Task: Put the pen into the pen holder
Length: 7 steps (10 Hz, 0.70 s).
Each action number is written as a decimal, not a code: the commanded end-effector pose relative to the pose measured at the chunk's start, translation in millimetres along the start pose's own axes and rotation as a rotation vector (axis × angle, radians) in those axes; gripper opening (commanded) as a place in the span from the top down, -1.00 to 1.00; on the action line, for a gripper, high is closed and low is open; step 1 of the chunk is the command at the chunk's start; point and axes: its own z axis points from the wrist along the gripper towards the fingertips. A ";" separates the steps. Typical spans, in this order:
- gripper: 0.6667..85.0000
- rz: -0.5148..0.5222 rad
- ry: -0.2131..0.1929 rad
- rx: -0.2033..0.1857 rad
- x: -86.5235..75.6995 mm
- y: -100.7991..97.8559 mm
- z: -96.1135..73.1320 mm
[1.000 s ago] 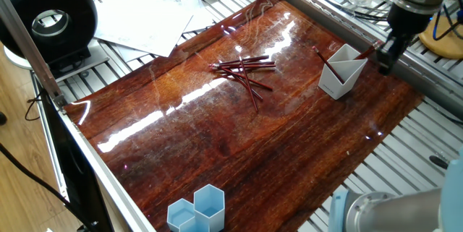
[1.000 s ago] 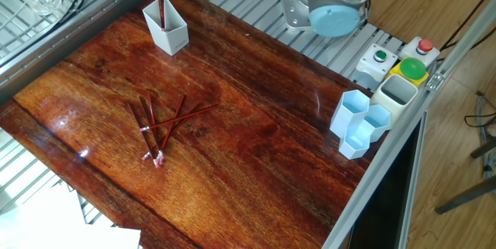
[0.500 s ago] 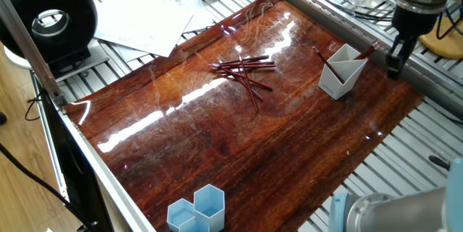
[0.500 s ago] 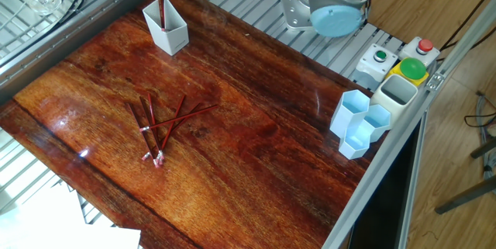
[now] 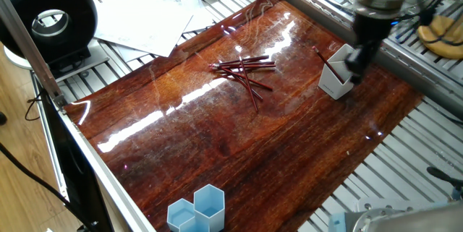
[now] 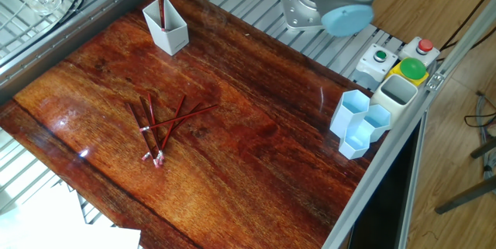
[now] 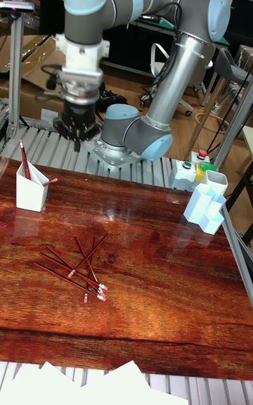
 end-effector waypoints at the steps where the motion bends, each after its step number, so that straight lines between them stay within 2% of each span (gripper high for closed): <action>1: 0.99 -0.040 -0.008 0.015 -20.3 -9.7 11.6; 3: 0.99 -0.023 -0.012 0.075 -15.8 -27.9 12.3; 4: 0.99 -0.010 0.002 0.093 -12.0 -32.6 12.0; 5: 0.99 -0.010 0.003 0.077 -11.7 -28.6 12.3; 6: 0.99 -0.032 -0.017 0.062 -17.0 -24.5 12.5; 7: 0.99 -0.039 -0.038 0.065 -22.5 -25.1 12.3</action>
